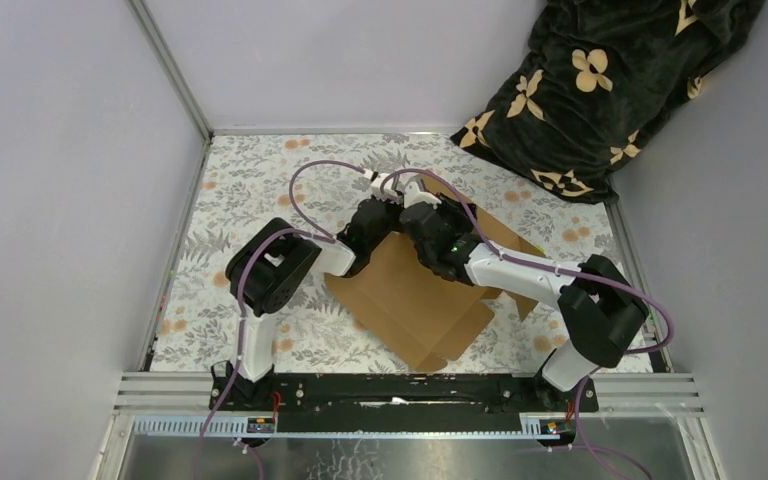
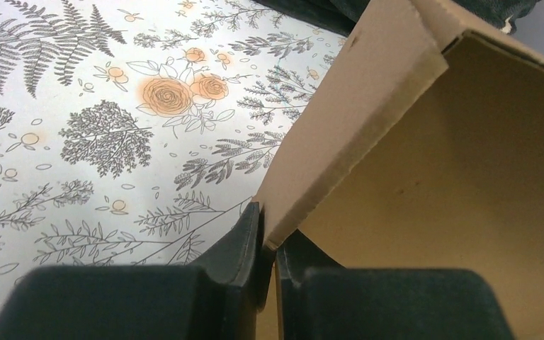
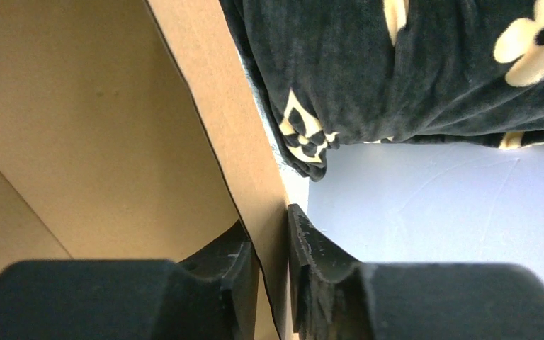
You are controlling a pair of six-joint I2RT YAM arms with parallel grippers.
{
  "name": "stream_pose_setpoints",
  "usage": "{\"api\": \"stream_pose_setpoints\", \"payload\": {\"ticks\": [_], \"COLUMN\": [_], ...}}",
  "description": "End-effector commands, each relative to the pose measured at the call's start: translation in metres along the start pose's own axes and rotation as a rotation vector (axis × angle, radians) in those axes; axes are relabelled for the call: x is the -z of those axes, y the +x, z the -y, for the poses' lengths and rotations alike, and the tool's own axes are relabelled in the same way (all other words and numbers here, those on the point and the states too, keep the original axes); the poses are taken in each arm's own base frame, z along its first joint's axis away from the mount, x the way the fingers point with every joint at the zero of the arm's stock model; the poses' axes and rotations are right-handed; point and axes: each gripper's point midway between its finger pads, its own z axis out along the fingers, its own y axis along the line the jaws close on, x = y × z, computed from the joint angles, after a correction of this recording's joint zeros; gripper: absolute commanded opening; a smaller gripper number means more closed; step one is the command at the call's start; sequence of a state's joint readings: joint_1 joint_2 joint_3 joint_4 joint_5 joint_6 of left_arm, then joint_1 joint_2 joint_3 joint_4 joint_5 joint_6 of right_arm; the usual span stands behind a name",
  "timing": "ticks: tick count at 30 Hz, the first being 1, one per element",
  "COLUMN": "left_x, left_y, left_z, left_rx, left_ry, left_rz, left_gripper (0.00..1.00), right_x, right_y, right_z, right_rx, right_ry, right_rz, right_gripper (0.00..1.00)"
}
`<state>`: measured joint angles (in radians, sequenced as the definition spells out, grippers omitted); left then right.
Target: Fold the paper box
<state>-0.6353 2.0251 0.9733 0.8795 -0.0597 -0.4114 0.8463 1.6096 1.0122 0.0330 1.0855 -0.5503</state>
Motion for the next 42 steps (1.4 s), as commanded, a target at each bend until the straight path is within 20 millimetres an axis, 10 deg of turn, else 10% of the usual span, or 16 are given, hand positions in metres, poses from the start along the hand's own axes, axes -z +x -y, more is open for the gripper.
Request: {"api": "stream_pose_setpoints", "payload": {"ticks": [1, 26, 42], "left_x": [0.019, 0.089, 0.066], "left_y": [0.045, 0.045, 0.034], "left_z": [0.006, -0.036, -0.02], "left_rx": [0.012, -0.116, -0.242], "left_ry": [0.001, -0.289, -0.262], "left_rz": [-0.111, 0.0, -0.037], "left_gripper": [0.15, 0.25, 0.26], "right_x": [0.01, 0.033, 0.045], "right_y": [-0.016, -0.024, -0.033], "right_z": [-0.037, -0.05, -0.07], "right_rx": [-0.111, -0.113, -0.098], "right_ry": [-0.198, -0.228, -0.394], "right_rz": [0.088, 0.118, 0.161], "right_gripper": [0.27, 0.27, 0.28]}}
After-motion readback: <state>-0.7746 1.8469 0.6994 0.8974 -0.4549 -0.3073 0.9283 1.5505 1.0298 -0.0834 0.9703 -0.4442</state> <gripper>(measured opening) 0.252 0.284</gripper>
